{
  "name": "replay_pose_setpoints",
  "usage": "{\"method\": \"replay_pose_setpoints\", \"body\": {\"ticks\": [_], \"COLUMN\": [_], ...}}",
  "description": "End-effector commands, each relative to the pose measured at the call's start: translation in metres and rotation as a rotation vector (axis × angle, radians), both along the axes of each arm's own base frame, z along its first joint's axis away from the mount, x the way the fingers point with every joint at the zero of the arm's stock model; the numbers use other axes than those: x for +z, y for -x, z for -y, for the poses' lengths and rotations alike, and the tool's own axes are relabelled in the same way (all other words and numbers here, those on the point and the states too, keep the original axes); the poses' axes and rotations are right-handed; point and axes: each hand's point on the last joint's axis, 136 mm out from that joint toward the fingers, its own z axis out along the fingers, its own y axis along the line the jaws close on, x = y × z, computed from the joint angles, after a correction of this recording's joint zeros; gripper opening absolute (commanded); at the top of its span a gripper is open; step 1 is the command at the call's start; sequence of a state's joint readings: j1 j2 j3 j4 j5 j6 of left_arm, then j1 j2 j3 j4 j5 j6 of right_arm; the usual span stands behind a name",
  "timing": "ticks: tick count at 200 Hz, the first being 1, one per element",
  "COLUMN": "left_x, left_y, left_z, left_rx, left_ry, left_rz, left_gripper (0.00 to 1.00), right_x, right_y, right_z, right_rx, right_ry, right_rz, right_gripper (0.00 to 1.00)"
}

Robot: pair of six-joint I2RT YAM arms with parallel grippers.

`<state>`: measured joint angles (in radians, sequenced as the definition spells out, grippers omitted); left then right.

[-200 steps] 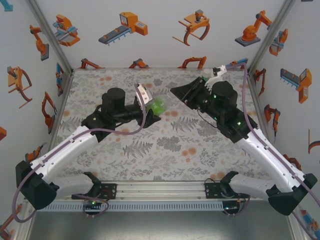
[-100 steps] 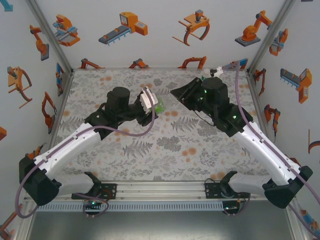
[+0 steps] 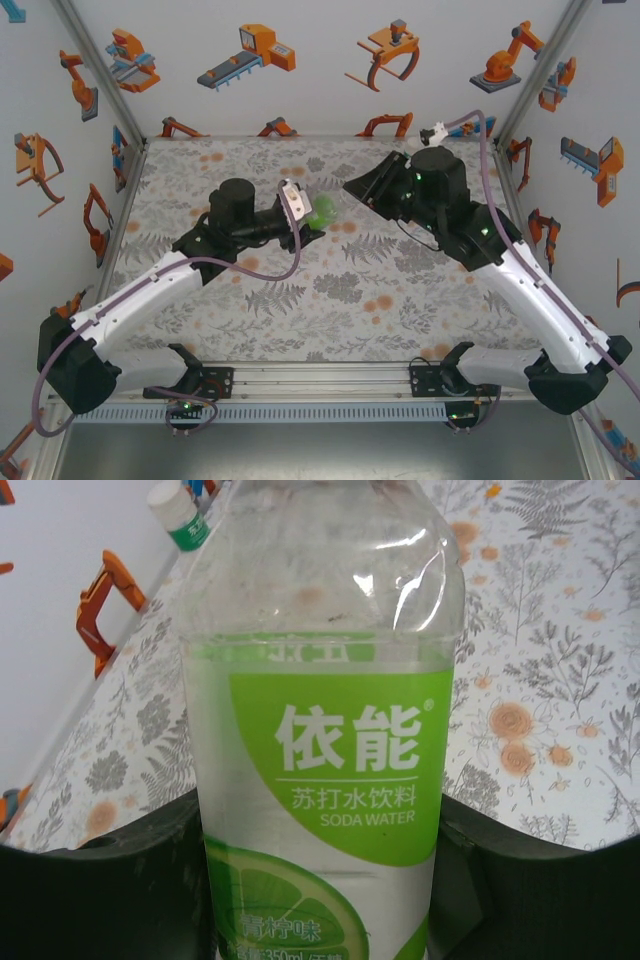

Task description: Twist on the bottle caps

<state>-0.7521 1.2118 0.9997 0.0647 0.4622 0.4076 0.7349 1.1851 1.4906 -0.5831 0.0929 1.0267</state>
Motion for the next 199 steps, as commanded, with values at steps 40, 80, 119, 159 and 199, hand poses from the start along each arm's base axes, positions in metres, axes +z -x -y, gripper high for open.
{"method": "replay_pose_setpoints", "body": {"ticks": [40,80,119,159,199], "left_x": [0.022,0.022,0.018,0.018,0.018], "left_y": [0.009,0.008,0.010,0.011,0.013], "left_z": [0.009,0.009,0.008,0.006,0.006], "left_rx": [-0.072,-0.069,-0.069,-0.070,-0.074], "left_ry": [0.108,0.112,0.098,0.094,0.096], "left_rz": [0.033,0.023,0.009,0.006,0.001], "left_gripper": [0.00,0.00,0.00,0.00,0.00], "right_x": [0.032,0.043,0.054,0.059,0.058], "right_y": [0.033,0.035,0.036,0.037,0.039], "right_z": [-0.029,-0.018,-0.013,-0.013,-0.004], "right_rx": [0.241,0.211,0.200,0.208,0.198], "right_ry": [0.010,0.018,0.022,0.031,0.091], "right_rz": [0.038,0.074,0.110,0.132,0.150], "right_gripper": [0.19,0.36,0.47,0.51,0.57]}}
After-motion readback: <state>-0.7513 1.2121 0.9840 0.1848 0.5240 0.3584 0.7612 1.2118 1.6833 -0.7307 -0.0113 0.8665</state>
